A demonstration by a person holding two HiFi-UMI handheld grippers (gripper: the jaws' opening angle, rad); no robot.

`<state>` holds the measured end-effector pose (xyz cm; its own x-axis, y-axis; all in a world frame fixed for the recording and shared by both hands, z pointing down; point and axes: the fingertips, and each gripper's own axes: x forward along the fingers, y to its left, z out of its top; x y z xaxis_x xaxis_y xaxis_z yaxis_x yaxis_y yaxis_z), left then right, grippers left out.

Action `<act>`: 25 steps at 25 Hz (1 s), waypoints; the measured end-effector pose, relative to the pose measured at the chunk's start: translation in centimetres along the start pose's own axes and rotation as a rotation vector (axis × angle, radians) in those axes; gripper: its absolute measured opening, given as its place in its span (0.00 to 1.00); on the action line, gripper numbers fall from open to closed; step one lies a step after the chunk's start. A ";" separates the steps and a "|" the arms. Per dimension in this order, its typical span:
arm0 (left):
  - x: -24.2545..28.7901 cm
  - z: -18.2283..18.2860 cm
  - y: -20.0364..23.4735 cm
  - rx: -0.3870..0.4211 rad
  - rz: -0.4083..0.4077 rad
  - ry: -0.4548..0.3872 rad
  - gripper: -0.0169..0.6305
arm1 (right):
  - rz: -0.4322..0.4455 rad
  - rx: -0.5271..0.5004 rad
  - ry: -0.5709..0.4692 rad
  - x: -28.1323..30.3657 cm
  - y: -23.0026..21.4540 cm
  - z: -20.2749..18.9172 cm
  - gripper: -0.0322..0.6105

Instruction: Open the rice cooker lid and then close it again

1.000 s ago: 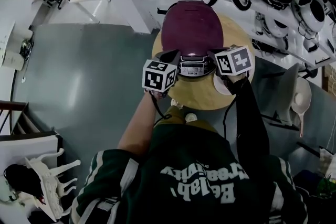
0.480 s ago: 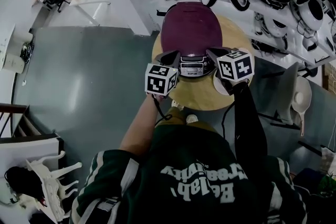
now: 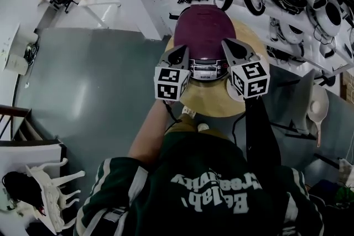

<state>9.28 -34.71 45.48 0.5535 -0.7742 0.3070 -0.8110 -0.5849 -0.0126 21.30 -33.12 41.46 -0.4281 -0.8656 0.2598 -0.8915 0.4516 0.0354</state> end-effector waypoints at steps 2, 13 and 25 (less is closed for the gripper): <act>-0.8 1.6 0.0 0.000 -0.005 -0.061 0.02 | -0.011 -0.016 -0.053 -0.7 0.2 1.1 0.05; -4.9 7.1 -0.4 0.060 0.013 -0.238 0.02 | -0.096 -0.080 -0.216 -4.5 0.7 3.9 0.05; -5.9 7.8 -1.3 0.081 0.008 -0.262 0.02 | -0.202 -0.109 -0.236 -6.1 -0.6 4.0 0.05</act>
<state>8.52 -31.29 36.30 0.5856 -0.8090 0.0498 -0.8037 -0.5876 -0.0936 23.83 -28.94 36.02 -0.2778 -0.9606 0.0071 -0.9464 0.2750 0.1695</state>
